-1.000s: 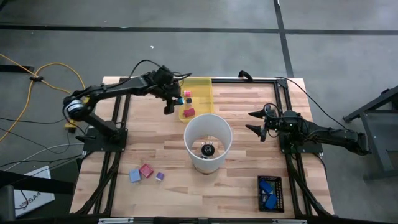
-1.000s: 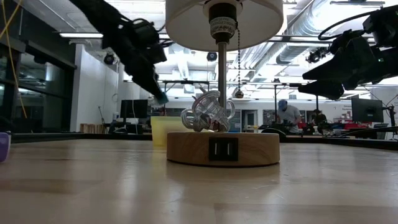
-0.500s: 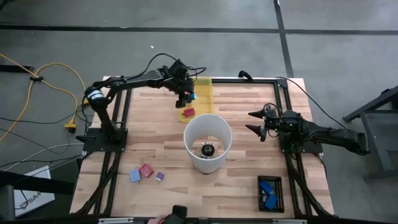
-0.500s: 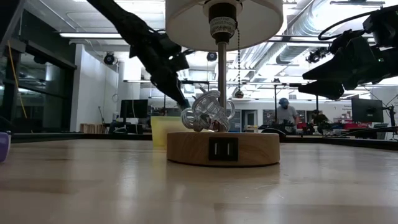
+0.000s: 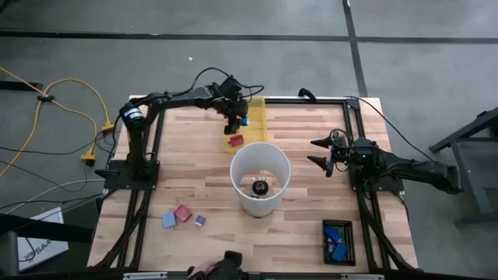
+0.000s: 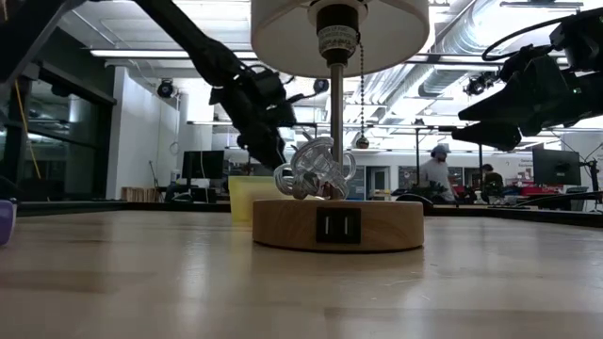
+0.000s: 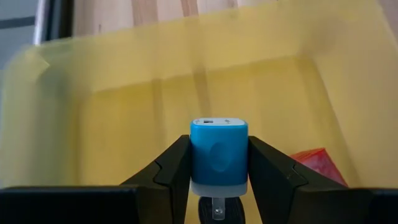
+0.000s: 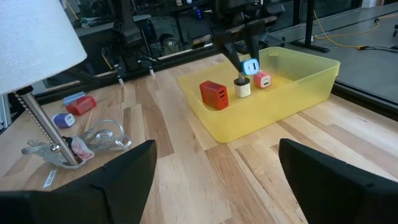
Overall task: Pick & Place Office items
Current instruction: Put the light blue charger adapter into the yellow bin
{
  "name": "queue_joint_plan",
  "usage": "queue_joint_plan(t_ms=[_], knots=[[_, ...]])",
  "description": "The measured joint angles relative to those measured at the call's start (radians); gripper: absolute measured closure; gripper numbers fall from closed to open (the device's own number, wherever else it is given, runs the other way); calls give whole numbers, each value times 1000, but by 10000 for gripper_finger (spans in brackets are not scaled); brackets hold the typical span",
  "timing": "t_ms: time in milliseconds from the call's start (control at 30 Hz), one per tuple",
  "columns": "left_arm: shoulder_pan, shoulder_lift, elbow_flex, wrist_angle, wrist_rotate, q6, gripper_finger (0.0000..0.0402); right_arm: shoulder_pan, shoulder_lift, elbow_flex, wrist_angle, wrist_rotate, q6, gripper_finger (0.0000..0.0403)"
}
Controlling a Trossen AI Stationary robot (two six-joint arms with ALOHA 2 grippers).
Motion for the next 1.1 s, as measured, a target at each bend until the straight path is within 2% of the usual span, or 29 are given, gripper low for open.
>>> queue_joint_plan(t_ms=[333,1100], knots=[[0,57,2,21,22,22,275,0,0,0,0,0,0,78],[-24,59,1,20,-3,52,275,0,0,0,0,0,0,78]])
